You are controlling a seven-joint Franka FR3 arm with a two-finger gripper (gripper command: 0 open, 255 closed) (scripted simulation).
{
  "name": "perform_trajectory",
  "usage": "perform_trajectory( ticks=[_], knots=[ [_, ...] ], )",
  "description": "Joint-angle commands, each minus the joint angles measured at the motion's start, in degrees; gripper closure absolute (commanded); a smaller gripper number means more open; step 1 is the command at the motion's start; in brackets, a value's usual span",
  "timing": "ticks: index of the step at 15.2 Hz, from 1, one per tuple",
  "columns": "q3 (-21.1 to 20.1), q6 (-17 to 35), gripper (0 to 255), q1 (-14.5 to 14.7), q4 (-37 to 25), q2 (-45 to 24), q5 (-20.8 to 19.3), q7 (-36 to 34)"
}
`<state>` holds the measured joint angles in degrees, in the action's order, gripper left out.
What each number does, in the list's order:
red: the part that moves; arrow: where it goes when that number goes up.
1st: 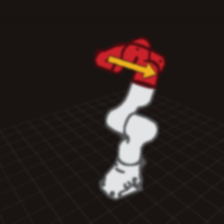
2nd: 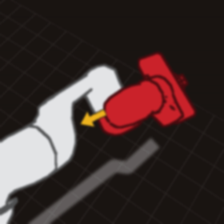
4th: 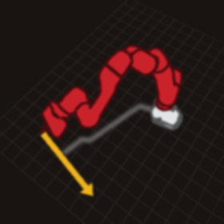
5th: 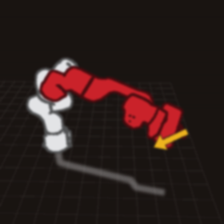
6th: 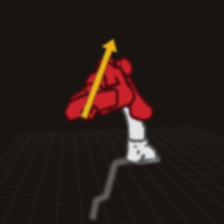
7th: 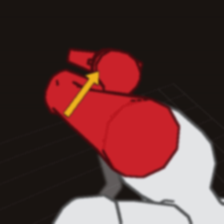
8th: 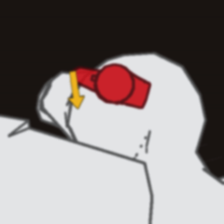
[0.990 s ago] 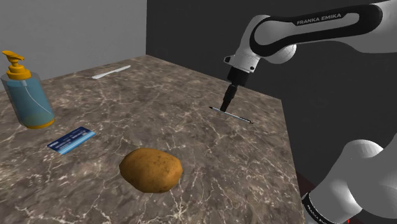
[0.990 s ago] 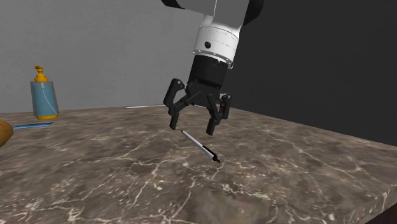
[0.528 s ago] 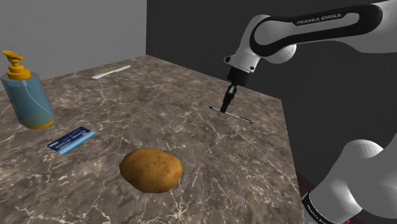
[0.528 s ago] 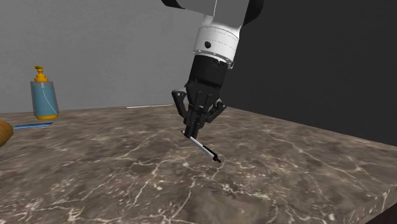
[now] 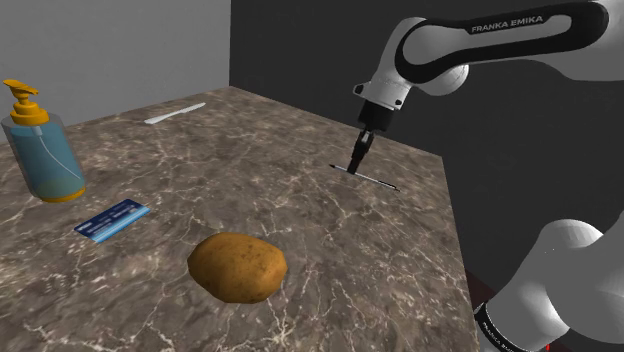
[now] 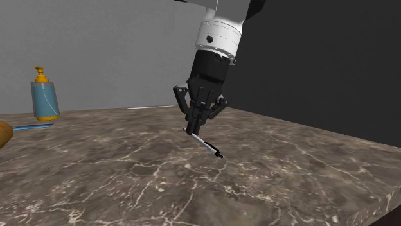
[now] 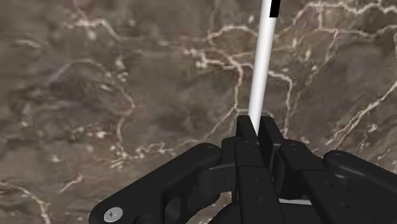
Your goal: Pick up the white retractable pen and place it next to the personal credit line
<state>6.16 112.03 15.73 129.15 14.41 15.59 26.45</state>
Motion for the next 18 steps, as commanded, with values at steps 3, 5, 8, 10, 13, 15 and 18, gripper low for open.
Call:
perform_trajectory(
  ticks=[3, 5, 8, 10, 13, 15, 18],
  knots=[
    [0.03, -2.97, 255, -0.09, -2.37, 0.68, -0.40, -0.80],
    [0.04, -4.46, 255, -0.11, -3.62, 0.98, -0.56, -1.22],
    [0.05, -6.69, 255, -0.14, -5.57, 1.33, -0.78, -1.81],
    [0.07, -8.17, 255, -0.16, -6.93, 1.50, -0.91, -2.20],
    [0.09, -9.93, 255, -0.17, -8.59, 1.65, -1.04, -2.65],
    [-1.49, -9.14, 255, 0.97, -10.21, -0.13, -0.32, -4.96],
    [-3.75, -8.06, 255, 2.61, -13.10, -3.14, 0.51, -8.39]
  ],
)
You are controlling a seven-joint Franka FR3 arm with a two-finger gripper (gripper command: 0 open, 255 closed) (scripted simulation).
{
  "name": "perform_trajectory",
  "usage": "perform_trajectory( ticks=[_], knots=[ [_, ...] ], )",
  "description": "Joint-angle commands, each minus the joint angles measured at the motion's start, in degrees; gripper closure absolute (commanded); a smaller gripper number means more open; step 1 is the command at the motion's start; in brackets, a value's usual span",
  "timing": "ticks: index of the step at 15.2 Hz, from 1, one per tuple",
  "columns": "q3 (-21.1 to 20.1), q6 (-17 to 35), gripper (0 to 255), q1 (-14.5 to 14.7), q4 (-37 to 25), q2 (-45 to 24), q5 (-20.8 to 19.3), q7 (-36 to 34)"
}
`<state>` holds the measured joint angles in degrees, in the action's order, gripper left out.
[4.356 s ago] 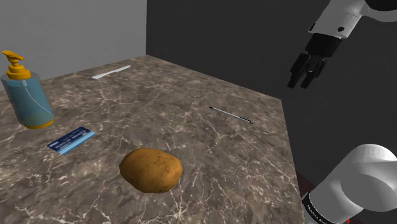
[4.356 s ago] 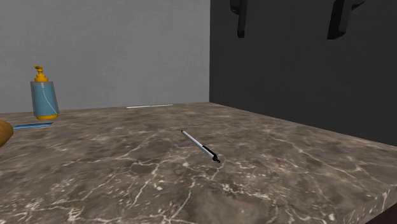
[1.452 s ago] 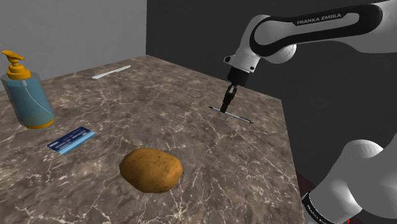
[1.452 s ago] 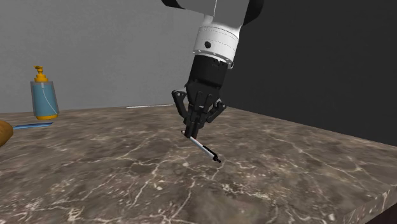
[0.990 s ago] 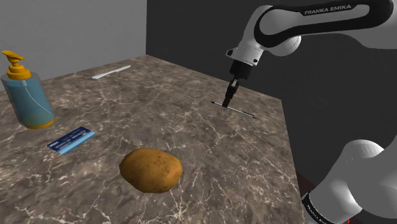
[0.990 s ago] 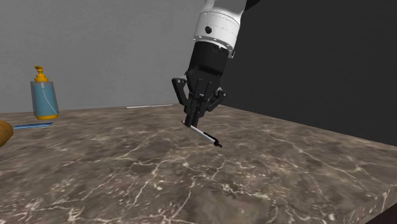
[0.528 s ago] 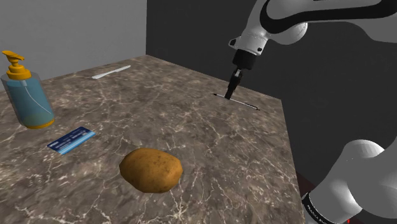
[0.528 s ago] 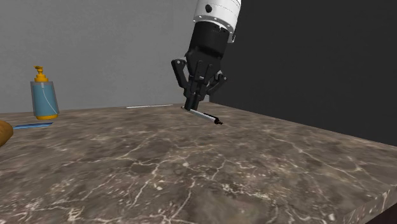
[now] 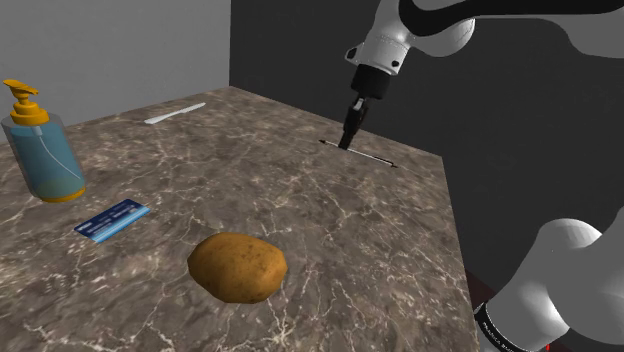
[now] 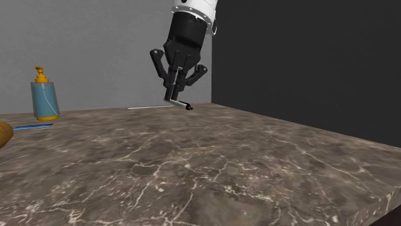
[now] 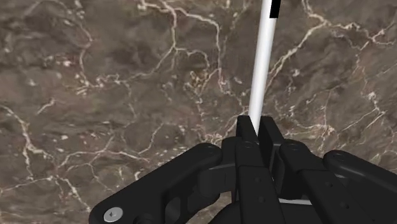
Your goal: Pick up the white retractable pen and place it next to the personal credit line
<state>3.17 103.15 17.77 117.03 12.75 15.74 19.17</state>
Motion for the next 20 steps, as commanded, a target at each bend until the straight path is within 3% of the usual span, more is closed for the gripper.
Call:
perform_trajectory(
  ticks=[1, 10, 17, 20],
  knots=[
    [-1.49, 1.13, 255, 1.10, -2.08, -2.57, 0.56, -2.24],
    [-7.13, 2.73, 255, 5.87, -15.22, -14.40, 0.58, -12.57],
    [-10.38, 1.24, 255, 10.36, -31.81, -27.34, -1.84, -21.26],
    [-10.34, 3.48, 255, 10.43, -29.44, -27.28, -1.67, -20.70]
  ],
)
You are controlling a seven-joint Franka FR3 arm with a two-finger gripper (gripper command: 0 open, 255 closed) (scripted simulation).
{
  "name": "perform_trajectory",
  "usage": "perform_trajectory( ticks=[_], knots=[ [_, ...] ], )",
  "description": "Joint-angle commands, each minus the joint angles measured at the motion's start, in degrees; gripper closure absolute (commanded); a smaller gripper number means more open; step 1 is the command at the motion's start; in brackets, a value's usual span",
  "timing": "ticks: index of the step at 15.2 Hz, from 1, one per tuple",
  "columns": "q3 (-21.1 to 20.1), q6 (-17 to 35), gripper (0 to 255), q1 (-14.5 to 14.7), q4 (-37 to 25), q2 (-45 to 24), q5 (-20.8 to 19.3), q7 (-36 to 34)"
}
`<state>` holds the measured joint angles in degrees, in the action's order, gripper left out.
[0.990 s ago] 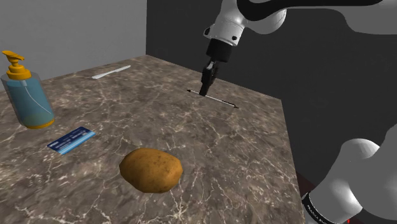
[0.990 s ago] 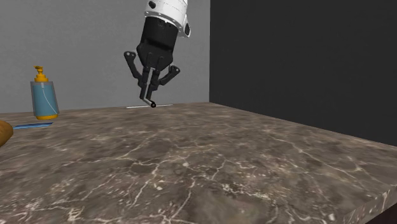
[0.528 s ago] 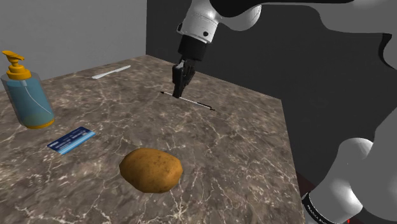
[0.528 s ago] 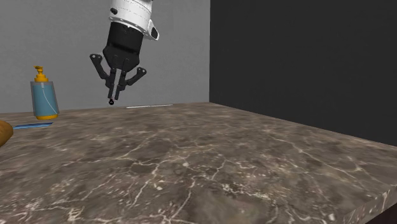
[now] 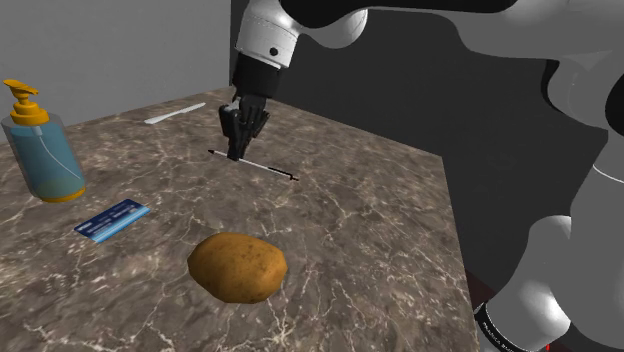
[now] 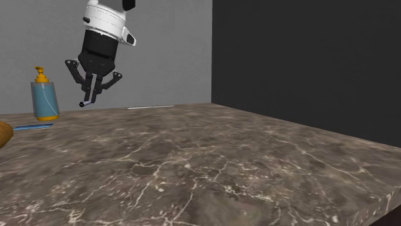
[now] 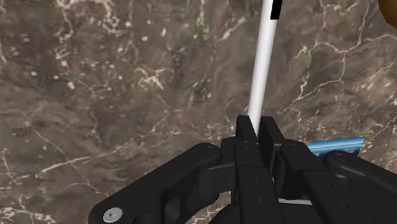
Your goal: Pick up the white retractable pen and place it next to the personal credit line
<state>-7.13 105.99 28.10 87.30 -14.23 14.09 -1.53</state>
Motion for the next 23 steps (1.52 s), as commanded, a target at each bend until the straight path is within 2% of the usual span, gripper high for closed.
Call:
perform_trajectory(
  ticks=[1, 10, 18, 19, 23],
  knots=[
    [-0.04, 1.38, 255, 0.10, 1.04, -0.31, 0.03, 0.17],
    [-0.11, 7.81, 255, 0.19, 6.98, -0.98, 0.54, 1.76],
    [-0.11, 8.14, 255, 0.20, 7.26, -1.04, 0.56, 1.85],
    [-0.11, 8.14, 0, 0.20, 7.26, -1.04, 0.56, 1.85],
    [-0.11, 8.14, 0, 0.20, 7.26, -1.04, 0.56, 1.85]
  ],
)
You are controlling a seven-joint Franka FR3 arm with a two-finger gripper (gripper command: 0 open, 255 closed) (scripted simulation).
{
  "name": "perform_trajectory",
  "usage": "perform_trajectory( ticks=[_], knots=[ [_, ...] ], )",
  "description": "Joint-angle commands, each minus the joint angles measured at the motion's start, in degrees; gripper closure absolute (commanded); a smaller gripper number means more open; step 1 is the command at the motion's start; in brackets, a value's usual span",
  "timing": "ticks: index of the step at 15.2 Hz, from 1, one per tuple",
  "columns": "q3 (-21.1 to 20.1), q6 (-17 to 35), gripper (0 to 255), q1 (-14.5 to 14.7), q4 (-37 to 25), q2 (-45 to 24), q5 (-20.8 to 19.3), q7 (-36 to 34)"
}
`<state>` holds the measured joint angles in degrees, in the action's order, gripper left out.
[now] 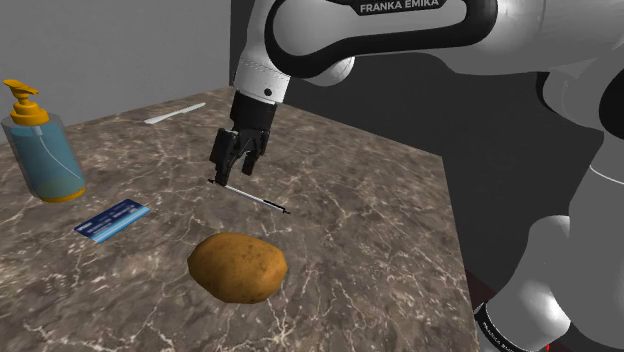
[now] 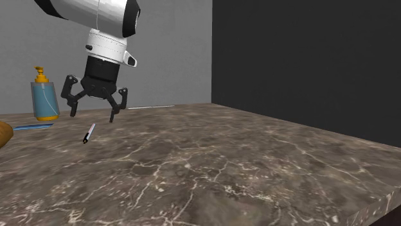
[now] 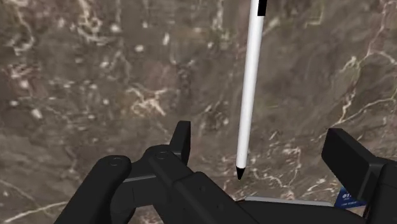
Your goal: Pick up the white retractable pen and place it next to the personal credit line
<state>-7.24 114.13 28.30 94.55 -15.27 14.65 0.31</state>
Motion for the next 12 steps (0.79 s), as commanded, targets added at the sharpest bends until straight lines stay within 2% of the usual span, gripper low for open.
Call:
perform_trajectory(
  ticks=[1, 5, 12],
  knots=[
    [0.00, 0.00, 0, 0.00, 0.00, 0.00, 0.00, 0.00],
    [0.50, -6.60, 0, -0.96, -4.92, 1.51, -0.20, -0.25],
    [0.50, -6.60, 0, -0.96, -4.92, 1.51, -0.20, -0.25]
  ],
)
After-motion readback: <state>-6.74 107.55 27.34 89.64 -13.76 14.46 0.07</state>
